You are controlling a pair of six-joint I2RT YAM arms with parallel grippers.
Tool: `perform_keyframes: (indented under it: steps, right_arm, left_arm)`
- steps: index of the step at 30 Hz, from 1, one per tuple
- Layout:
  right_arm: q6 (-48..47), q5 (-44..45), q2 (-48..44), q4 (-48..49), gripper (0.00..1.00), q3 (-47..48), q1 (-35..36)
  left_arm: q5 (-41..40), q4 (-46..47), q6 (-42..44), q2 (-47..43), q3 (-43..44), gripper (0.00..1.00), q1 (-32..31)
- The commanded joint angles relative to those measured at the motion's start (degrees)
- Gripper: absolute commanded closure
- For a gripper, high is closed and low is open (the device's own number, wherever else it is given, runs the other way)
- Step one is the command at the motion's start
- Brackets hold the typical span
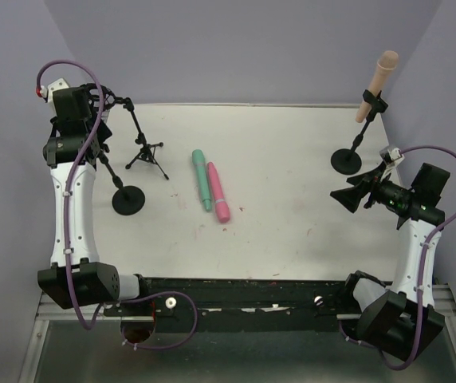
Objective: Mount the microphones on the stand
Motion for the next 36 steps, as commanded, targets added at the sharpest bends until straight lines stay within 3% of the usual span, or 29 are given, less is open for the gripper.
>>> perform_keyframes:
  steps: [1,10,14,16,20,28,36]
  right_arm:
    - [0.4,-0.7,0.0,-0.3,0.0,-0.7,0.0]
    - [0.7,-0.3,0.3,0.0,0.0,-0.7,0.0]
    - [0.7,-0.4,0.5,-0.1,0.0,-0.8,0.0]
    - [0.7,-0.4,0.6,0.0,0.0,-0.8,0.0]
    - [0.8,-1.3,1.1,0.2,0.0,-1.2,0.0]
    - [1.2,-1.6,2.0,1.4,0.0,-2.0,0.1]
    - [1.0,-0.3,2.4,2.9,0.0,-2.9,0.1]
  left_arm:
    - [-0.2,0.2,0.7,1.9,0.8,0.45,0.6]
    - [-1.7,2.0,2.1,1.3,-2.1,0.72,0.7]
    - [-0.9,2.1,4.0,0.4,-2.1,0.94,0.7]
    - [-0.5,2.6,5.7,-1.4,-2.6,1.0,0.7]
    - [3.6,4.8,8.9,-7.6,-5.7,1.0,0.7]
    - [22.0,9.0,17.1,-22.2,-14.8,1.0,-1.0]
    - [35.1,6.4,22.5,-27.1,-9.8,1.0,-9.4]
